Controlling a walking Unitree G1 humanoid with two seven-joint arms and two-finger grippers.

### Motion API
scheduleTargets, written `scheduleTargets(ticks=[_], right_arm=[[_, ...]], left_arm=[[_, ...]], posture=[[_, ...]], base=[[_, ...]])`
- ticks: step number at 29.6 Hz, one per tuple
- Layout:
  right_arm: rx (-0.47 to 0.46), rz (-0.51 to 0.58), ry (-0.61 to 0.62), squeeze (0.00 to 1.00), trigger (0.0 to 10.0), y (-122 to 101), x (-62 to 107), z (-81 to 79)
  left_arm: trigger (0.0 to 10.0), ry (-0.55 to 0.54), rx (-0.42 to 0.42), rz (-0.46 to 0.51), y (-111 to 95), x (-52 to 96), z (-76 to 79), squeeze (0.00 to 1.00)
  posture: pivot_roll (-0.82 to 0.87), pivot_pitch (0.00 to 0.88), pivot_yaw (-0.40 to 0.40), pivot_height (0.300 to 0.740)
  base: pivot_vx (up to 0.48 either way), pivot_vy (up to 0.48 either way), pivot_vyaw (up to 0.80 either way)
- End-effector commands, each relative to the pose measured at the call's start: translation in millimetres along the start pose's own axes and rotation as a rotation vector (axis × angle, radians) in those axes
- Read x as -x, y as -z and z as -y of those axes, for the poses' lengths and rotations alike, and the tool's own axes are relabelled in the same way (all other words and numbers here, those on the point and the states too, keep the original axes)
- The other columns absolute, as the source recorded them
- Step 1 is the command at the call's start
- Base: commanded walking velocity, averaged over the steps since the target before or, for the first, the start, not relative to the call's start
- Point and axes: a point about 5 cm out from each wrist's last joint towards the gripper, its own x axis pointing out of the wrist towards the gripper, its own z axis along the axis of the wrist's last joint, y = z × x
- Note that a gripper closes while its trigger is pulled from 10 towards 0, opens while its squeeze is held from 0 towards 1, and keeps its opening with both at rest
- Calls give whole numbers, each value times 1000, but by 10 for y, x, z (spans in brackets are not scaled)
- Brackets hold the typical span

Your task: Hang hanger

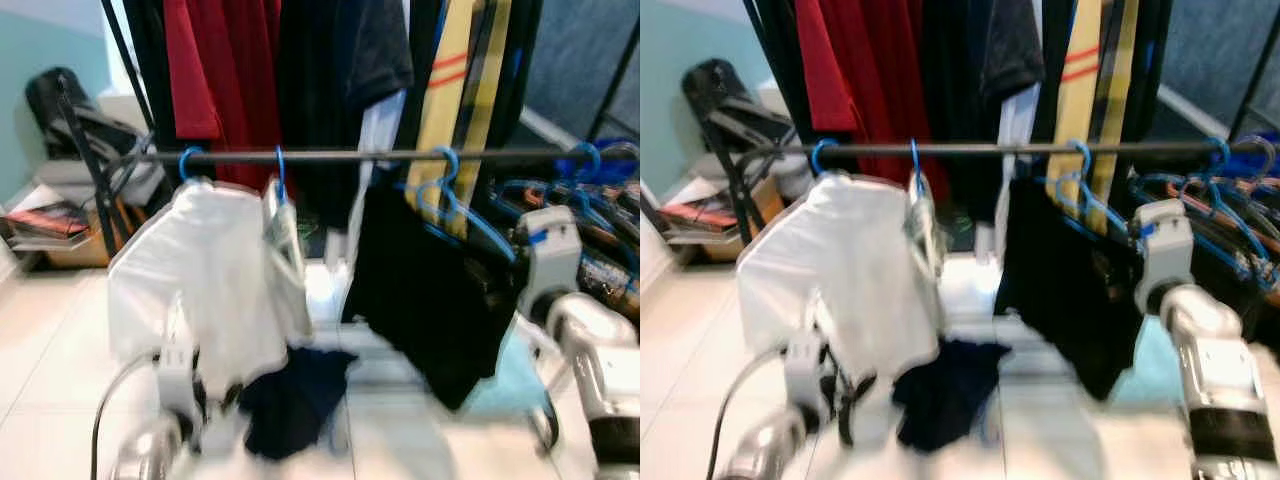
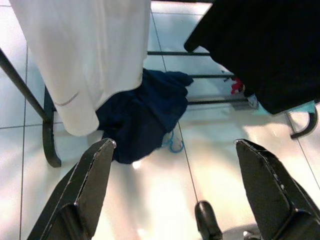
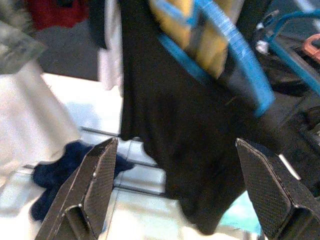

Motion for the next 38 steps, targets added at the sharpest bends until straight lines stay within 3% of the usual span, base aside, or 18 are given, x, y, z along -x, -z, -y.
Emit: scheduleTargets(ticks=[1,2,3,4,11,14,17,20,26,28,29,30,31,38], right_arm=[[-17,-58,-11,0,10000,158,-25,-47],[-17,-58,-11,0,10000,158,-25,-47],[-106,-168,12,0,10000,589,-89,-100],[-106,-168,12,0,10000,589,-89,-100],[-207,-378,65,0,10000,1249,-116,-298],[-211,-396,70,0,10000,1301,-111,-316],[-214,-538,65,0,10000,1660,-36,-601],[-212,-607,42,0,10000,1826,22,-785],[-181,-712,-9,0,10000,2036,140,-1050],[-137,-781,-45,0,10000,2198,273,-1211],[-53,-816,-89,0,10000,2253,322,-1264],[-53,-816,-89,0,10000,2253,322,-1264],[3,-812,-120,0,10000,2265,332,-1303],[12,-797,-123,0,10000,2248,310,-1328]], left_arm=[[10000,-13,-7,-18,39,33,-48,0],[10000,-13,-7,-18,39,33,-48,0],[10000,-12,-13,-31,41,12,-32,0],[10000,-12,-13,-31,41,12,-32,0],[10000,-44,-9,-96,34,-69,-12,0],[10000,-51,-9,-104,36,-75,-13,0],[10000,-215,23,-225,151,-51,-106,0],[10000,-286,27,-304,267,-3,-136,0],[10000,-315,33,-416,453,49,-73,0],[10000,-301,2,-493,615,91,33,0],[10000,-294,-25,-532,689,118,75,0],[10000,-294,-25,-532,689,118,75,0],[10000,-289,-44,-563,760,147,113,0],[10000,-268,-87,-595,812,170,142,0]], posture=[[-149,0,31,740],[-149,0,31,740],[-126,0,22,740],[-126,0,22,740],[-101,0,16,740],[-101,0,16,740],[-45,0,14,740],[-19,0,12,740],[-1,0,13,740],[33,0,-6,740],[35,0,-7,740],[35,0,-7,740],[35,0,-7,740],[35,0,-4,740]], base=[[-322,0,0],[-322,0,0],[-322,0,0],[-322,0,0],[-321,0,0],[-322,0,0],[-278,0,0],[-89,0,0],[0,0,0],[0,0,0],[0,0,0],[0,0,0],[0,0,0],[0,0,0]])
